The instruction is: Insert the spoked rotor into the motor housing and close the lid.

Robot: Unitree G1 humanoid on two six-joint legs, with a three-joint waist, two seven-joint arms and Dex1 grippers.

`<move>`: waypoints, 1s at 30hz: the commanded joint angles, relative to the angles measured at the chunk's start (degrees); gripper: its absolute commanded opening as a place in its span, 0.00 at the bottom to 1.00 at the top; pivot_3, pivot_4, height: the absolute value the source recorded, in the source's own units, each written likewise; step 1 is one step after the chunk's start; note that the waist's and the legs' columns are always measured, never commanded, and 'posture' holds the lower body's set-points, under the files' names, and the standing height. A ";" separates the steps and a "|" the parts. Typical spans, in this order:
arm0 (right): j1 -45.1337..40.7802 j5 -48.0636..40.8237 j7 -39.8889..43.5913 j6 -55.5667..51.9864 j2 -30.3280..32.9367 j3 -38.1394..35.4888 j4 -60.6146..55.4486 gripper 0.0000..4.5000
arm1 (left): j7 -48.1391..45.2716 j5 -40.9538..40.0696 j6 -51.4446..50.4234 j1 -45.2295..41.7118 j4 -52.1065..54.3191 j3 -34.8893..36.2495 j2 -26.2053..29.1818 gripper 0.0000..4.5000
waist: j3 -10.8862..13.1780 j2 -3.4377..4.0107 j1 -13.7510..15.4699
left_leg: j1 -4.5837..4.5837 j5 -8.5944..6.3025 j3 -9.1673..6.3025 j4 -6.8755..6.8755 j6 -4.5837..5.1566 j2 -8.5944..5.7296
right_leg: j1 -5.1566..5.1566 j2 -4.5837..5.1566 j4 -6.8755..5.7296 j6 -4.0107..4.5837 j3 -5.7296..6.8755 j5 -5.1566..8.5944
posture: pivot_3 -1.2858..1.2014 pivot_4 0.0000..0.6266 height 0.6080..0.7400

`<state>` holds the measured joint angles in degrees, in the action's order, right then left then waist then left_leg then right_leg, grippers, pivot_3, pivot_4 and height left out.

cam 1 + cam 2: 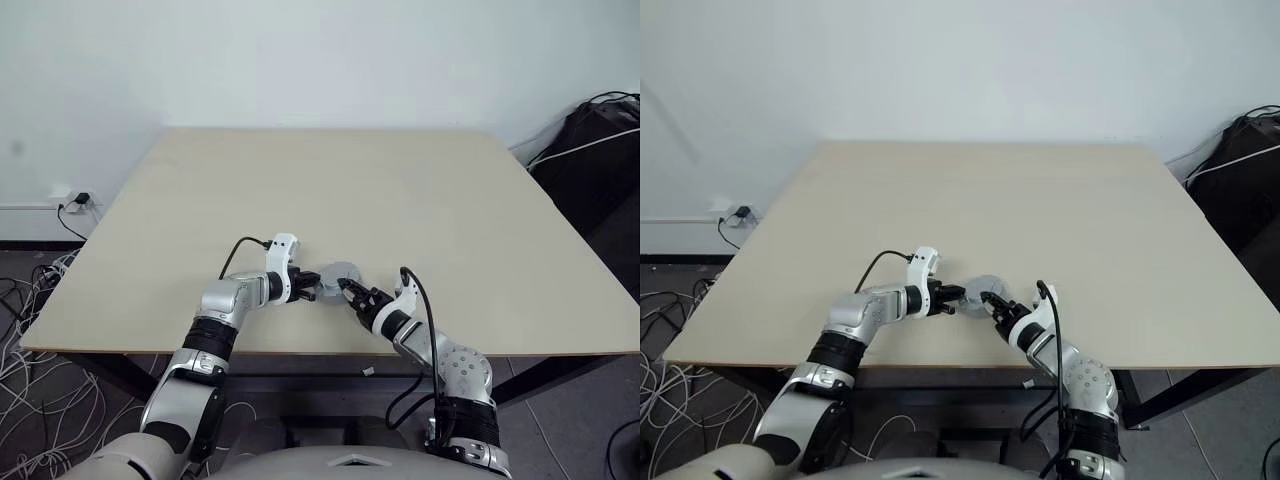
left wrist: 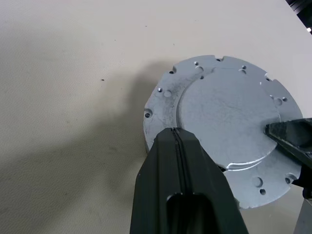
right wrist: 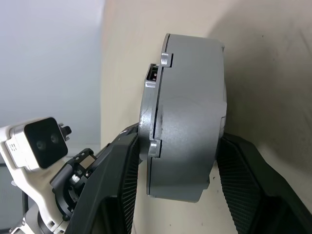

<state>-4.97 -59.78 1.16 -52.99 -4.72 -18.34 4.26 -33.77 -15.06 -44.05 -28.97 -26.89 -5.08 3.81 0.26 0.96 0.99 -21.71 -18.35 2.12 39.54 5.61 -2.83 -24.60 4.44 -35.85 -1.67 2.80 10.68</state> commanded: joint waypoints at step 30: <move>-1.00 -15.63 -2.34 1.99 -3.36 4.75 -15.11 0.47 | 9.79 -35.30 -3.26 33.36 32.83 23.79 -10.10 0.08 | 0.35 0.10 -0.24 | 0.00 -0.06 0.07 0.02 0.13 -0.03 | -0.03 -0.03 0.05 0.00 0.03 0.04 | 0.52 0.00 1.00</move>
<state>-3.25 -71.78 -1.52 -51.65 -4.61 -14.41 -7.13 -23.81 -46.34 -46.53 4.35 3.44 17.97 -4.27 0.61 1.05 0.76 -21.70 -18.41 2.19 39.57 5.74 -2.85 -24.61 4.40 -35.81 -1.68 2.84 10.72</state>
